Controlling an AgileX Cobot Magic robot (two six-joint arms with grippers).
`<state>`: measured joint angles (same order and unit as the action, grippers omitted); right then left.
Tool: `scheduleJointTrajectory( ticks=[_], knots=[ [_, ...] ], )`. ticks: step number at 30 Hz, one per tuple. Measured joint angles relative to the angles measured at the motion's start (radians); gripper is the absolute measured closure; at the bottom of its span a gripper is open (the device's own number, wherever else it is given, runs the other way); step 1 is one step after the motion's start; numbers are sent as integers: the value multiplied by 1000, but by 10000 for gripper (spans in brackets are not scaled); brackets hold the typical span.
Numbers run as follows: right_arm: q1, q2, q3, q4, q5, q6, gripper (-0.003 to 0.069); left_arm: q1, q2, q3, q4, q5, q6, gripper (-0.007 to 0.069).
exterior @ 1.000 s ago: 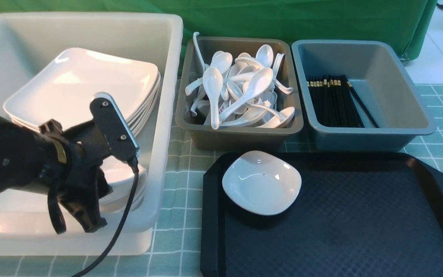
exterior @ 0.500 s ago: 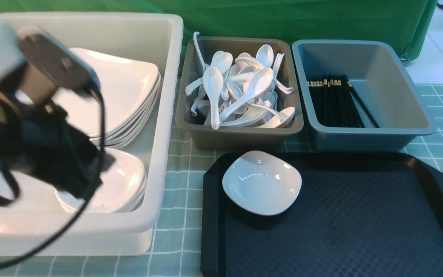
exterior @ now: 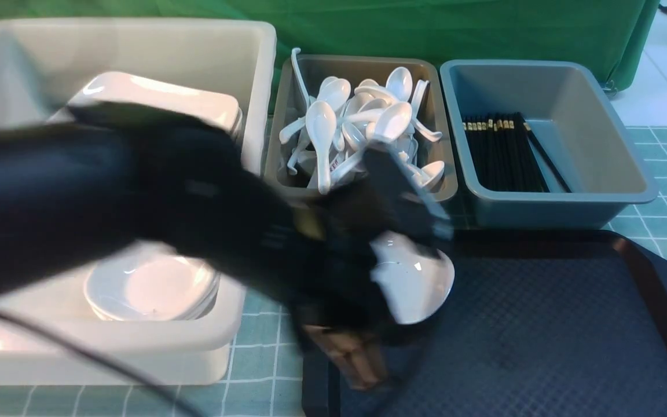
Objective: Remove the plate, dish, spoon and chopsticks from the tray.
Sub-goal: Use the left arm to grab a small plate from the dinner plate
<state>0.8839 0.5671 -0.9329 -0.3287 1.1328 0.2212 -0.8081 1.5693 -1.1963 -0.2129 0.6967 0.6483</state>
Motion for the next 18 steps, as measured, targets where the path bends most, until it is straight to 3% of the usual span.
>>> scheduleJointTrajectory(
  ticks=[6, 12, 18],
  knots=[
    [-1, -1, 0, -4, 0, 2, 561, -49, 236, -190, 112, -14, -47, 442],
    [-1, -34, 0, -3, 0, 2, 554, -49, 384, -283, 254, 17, -56, 230],
    [-1, -66, 0, -3, 0, 4, 551, -49, 448, -284, 388, -6, -90, 162]
  ],
)
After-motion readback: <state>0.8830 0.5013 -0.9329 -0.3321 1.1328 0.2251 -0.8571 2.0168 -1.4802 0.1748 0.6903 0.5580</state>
